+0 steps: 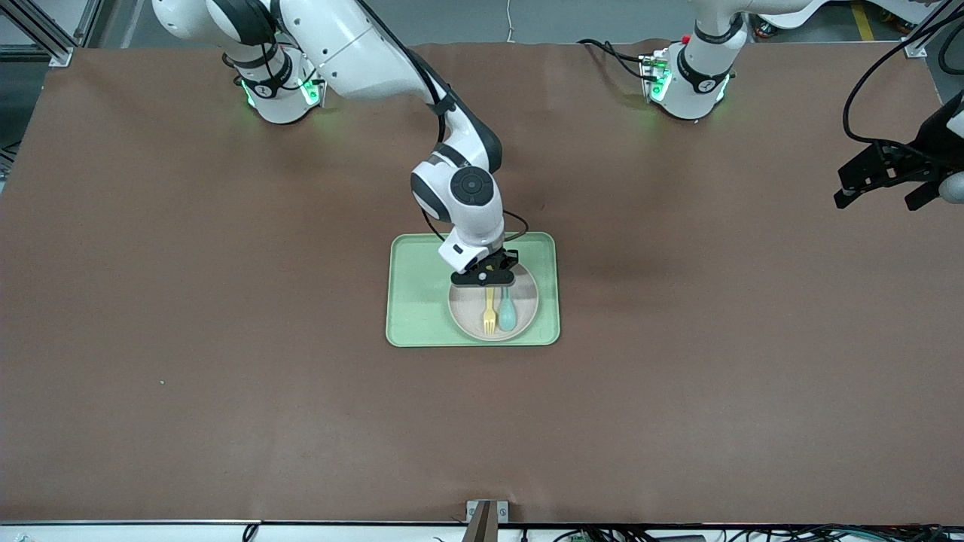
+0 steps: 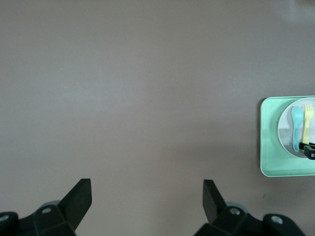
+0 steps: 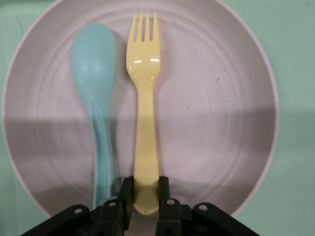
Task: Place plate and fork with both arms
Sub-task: 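Grasp the yellow fork with the right gripper while the left gripper withdraws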
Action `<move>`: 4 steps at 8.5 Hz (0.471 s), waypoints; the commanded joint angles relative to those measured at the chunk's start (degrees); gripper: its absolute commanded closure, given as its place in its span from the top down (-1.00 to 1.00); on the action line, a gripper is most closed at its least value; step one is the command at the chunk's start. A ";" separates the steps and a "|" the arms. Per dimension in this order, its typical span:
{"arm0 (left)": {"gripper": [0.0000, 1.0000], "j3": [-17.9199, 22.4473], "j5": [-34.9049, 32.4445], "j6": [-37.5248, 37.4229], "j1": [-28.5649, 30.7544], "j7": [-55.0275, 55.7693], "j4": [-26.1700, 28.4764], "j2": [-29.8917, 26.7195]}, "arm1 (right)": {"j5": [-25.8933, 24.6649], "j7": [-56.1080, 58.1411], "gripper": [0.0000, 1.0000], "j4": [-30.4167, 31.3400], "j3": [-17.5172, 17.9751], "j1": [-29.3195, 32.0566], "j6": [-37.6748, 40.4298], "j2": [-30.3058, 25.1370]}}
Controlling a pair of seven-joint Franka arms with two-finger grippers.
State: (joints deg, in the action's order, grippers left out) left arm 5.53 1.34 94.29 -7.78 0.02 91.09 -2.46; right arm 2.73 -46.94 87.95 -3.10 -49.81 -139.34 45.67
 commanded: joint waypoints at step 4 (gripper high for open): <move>0.99 -0.60 -1.52 -0.25 -0.39 0.59 -1.44 1.58 | -0.01 -3.07 -0.97 0.55 -0.50 3.12 13.98 -10.22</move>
State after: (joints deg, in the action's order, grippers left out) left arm 5.34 1.22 94.38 -7.94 0.09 91.07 -1.32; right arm 2.76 -49.18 85.70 -4.29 -48.68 -128.00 40.45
